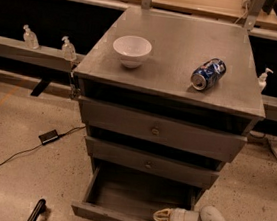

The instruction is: Open bottom drawer

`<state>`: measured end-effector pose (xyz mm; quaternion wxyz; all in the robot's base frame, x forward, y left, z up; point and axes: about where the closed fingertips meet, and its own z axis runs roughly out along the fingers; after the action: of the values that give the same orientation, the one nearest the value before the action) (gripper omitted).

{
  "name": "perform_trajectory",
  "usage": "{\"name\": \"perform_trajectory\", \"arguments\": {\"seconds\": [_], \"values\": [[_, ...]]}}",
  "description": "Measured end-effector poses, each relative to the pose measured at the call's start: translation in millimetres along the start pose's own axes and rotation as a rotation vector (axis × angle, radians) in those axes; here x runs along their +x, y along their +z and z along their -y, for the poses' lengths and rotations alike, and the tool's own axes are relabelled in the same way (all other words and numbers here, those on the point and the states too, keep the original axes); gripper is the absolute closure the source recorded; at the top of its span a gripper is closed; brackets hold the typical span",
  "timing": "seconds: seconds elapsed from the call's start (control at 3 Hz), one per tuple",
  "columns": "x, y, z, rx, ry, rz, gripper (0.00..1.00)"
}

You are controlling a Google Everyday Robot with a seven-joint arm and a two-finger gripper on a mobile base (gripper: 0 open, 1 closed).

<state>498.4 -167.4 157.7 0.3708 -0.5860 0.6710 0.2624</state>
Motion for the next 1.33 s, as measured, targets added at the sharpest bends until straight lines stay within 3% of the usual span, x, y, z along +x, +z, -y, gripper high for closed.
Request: {"name": "perform_trajectory", "arguments": {"seconds": [0.33,0.67,1.33], "values": [[0.0,0.0,0.0,0.0,0.0,0.0,1.0],[-0.2,-0.1,0.1,0.0,0.0,0.0,0.82],[-0.5,-0.4,0.2,0.0,0.0,0.0,0.36]]}}
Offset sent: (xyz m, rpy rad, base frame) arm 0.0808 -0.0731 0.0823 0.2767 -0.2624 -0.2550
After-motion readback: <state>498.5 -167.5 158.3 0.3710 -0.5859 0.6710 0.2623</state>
